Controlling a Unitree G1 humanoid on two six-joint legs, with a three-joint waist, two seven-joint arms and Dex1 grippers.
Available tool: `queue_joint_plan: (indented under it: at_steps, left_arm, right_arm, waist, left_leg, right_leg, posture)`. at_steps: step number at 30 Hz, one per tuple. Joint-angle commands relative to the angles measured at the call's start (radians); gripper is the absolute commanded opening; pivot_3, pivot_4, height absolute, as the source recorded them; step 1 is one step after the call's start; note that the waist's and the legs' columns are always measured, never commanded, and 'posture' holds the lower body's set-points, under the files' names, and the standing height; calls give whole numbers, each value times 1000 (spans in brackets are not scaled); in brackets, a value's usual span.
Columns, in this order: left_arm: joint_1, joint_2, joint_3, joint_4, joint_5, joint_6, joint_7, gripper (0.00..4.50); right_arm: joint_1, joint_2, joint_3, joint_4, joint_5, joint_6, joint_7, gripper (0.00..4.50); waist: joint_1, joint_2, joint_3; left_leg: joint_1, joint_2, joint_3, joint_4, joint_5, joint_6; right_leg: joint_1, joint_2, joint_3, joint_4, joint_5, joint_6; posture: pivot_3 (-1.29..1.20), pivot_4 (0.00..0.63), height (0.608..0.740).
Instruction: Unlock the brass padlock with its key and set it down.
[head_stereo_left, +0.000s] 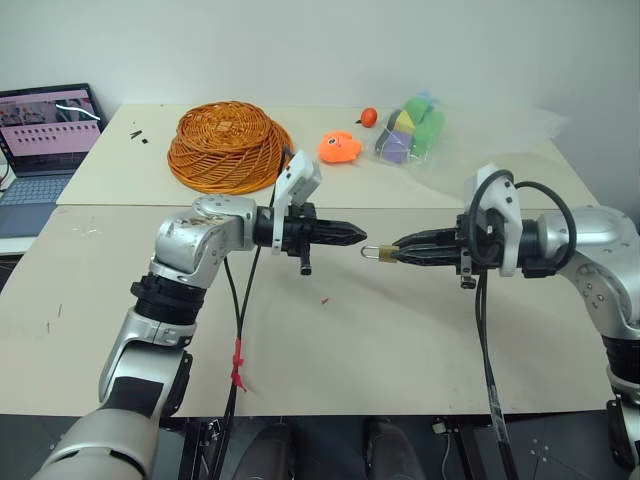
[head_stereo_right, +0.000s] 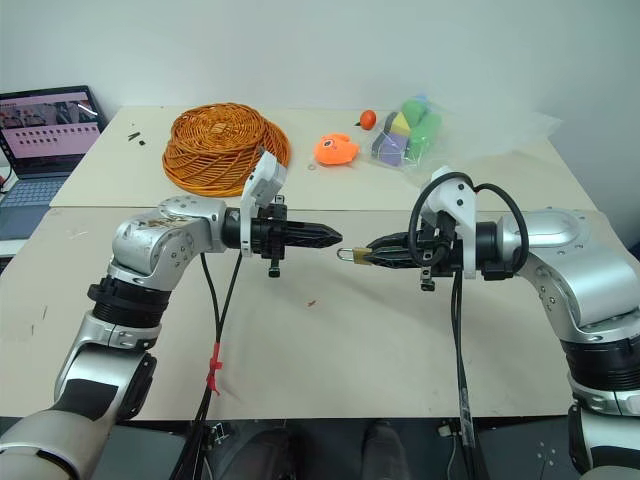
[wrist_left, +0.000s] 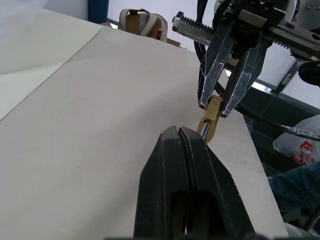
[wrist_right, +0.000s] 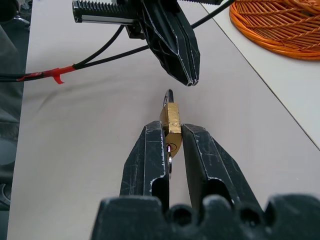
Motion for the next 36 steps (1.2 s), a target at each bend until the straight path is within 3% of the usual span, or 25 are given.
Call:
queue_joint_plan:
  at_steps: [1, 18, 36]
  left_arm:
    - [-11, 7, 2, -22, -4, 7, -5, 49]
    - [40, 21, -21, -111, -24, 69, -17, 49]
    - [65, 28, -49, -80, 12, 39, -9, 49]
  right_arm:
    - [-24, -3, -15, 2, -17, -40, 10, 101]
    - [-34, 5, -5, 28, -55, -73, 25, 101]
    - [-54, 11, -22, 7, -34, -33, 8, 101]
  waist:
    - [0, 0, 0]
    - [-1, 0, 0]
    - [-1, 0, 0]
  left_leg:
    - [0, 0, 0, 0, 0, 0]
    - [0, 0, 0, 0, 0, 0]
    - [0, 0, 0, 0, 0, 0]
  right_leg:
    - [0, 0, 0, 0, 0, 0]
    - [0, 0, 0, 0, 0, 0]
    - [0, 0, 0, 0, 0, 0]
  posture:
    - [0, 150, 739]
    - [0, 150, 739]
    - [0, 150, 739]
